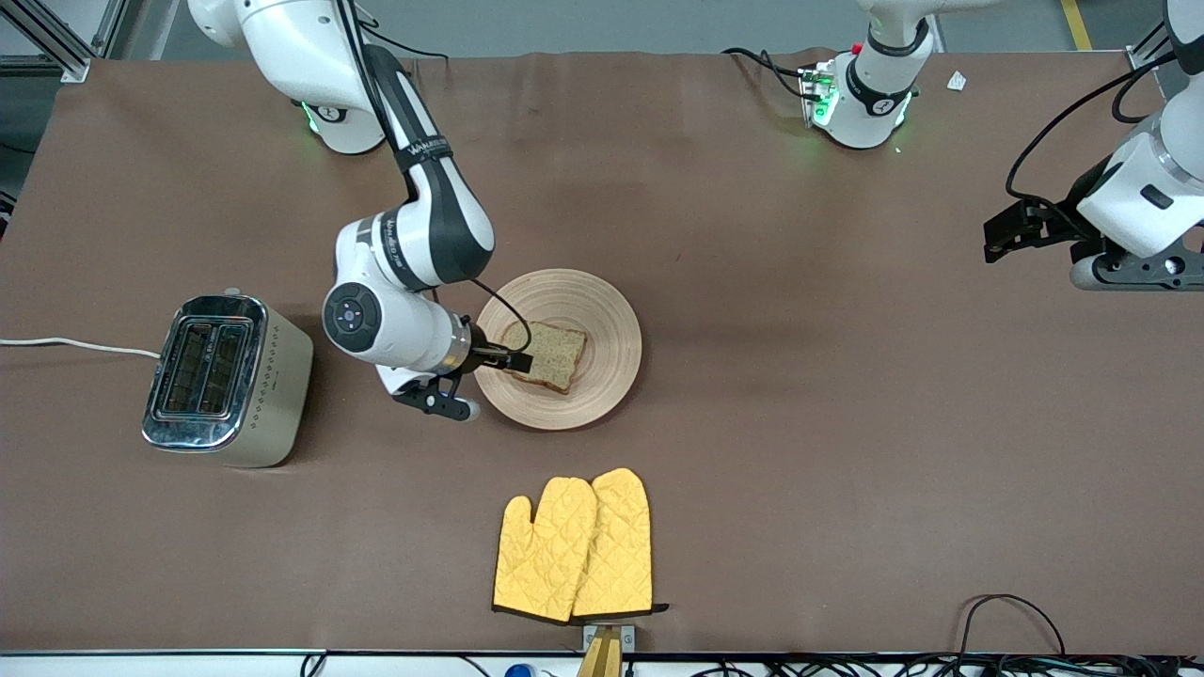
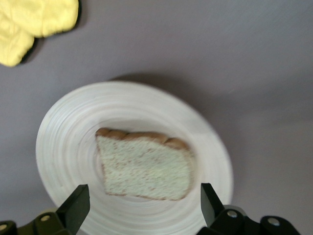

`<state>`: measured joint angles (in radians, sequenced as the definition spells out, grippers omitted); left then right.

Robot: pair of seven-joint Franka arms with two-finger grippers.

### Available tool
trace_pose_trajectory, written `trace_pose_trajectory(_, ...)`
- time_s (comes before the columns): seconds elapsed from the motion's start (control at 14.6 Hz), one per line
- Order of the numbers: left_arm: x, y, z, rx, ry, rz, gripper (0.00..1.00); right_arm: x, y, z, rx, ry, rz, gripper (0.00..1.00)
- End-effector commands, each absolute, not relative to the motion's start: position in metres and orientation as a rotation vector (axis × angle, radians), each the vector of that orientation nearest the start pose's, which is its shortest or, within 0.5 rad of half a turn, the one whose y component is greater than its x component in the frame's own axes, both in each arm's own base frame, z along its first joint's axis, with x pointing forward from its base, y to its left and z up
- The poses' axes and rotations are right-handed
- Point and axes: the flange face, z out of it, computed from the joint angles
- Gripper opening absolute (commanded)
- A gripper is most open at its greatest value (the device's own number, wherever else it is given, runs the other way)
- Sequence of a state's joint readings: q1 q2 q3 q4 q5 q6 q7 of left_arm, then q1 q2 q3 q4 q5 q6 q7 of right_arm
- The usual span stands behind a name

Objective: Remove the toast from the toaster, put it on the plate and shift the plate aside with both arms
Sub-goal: 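Lower the toast onto the plate and open the right gripper, then retract the right gripper while the left gripper reaches the plate rim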

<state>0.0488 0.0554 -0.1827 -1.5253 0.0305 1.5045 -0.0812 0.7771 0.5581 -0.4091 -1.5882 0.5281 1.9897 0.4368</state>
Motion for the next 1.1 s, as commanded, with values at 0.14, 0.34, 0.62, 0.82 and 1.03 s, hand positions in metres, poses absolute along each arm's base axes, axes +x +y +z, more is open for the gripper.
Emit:
trace_pose_trajectory(0.14, 0.573, -0.074, 0.592, -3.159, 0.051, 0.14, 1.0, 0.619, 0.242, 0.392, -2.998, 0.202, 0.232, 1.0)
trace_pose_trajectory(0.34, 0.594, -0.089, 0.552, -3.287, 0.053, 0.22, 1.0, 0.632, 0.176, 0.426, -3.028, 0.13, 0.147, 1.0)
trace_pose_trajectory(0.62, 0.62, -0.113, 0.493, -3.442, 0.109, 0.29, 1.0, 0.64, 0.079, 0.454, -3.072, 0.033, 0.11, 1.0)
trace_pose_trajectory(0.82, 0.629, -0.137, 0.436, -3.631, 0.2, 0.27, 1.0, 0.64, 0.028, 0.461, -3.084, -0.028, 0.113, 1.0)
trace_pose_trajectory(1.03, 0.636, -0.146, 0.381, -3.769, 0.311, 0.179, 1.0, 0.641, 0.033, 0.465, -3.084, -0.038, 0.098, 1.0)
